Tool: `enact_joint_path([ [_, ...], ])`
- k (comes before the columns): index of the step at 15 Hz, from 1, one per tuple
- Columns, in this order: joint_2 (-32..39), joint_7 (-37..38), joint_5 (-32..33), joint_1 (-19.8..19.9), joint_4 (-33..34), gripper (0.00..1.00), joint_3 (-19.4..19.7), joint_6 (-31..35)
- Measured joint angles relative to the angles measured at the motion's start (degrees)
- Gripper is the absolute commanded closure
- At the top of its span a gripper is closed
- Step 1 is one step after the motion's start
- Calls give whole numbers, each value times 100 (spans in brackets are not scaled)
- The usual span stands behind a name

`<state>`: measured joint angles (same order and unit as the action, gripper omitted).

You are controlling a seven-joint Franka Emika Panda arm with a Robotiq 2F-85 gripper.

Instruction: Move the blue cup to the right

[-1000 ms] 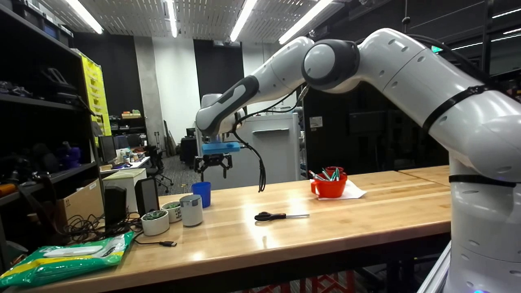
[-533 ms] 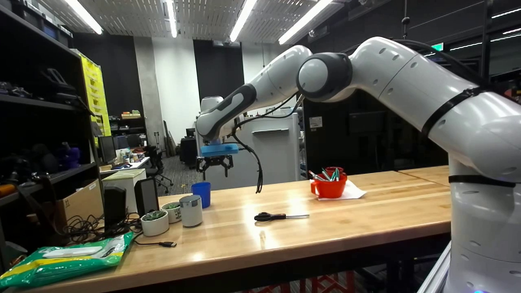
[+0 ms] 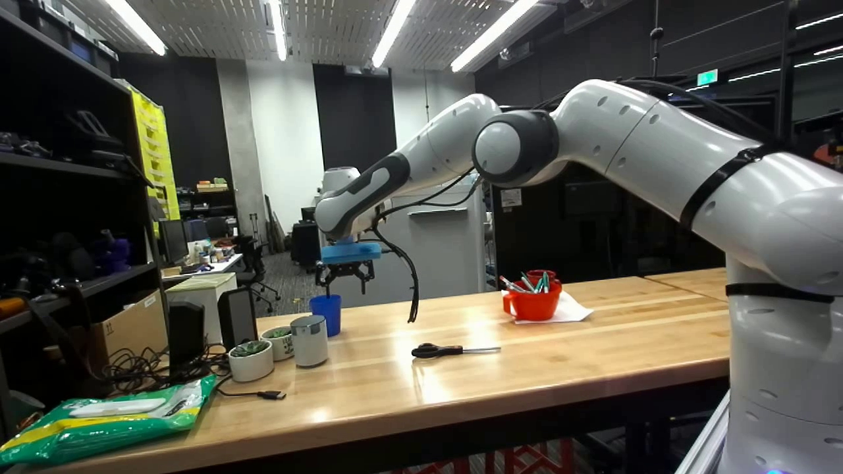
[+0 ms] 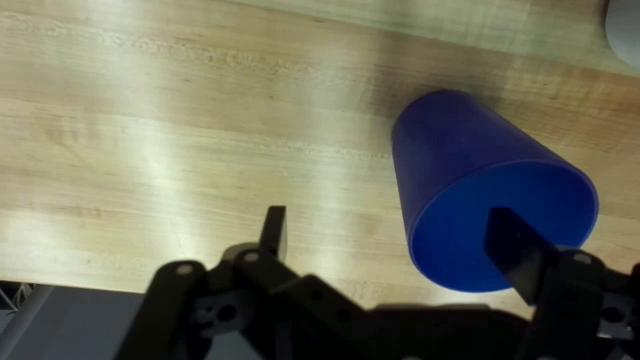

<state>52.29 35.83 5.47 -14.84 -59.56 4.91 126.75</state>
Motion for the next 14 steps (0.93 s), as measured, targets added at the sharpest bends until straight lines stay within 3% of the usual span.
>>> enact_joint_path([
  [1,70,15,-2,2,72,7,0,-12],
  [2,131,30,-3,5,135,27,0,-24],
  [10,335,67,-172,55,355,87,-21,-103],
  [12,335,67,-238,65,364,99,-33,-113],
  [14,335,67,-262,69,377,100,-41,-121],
])
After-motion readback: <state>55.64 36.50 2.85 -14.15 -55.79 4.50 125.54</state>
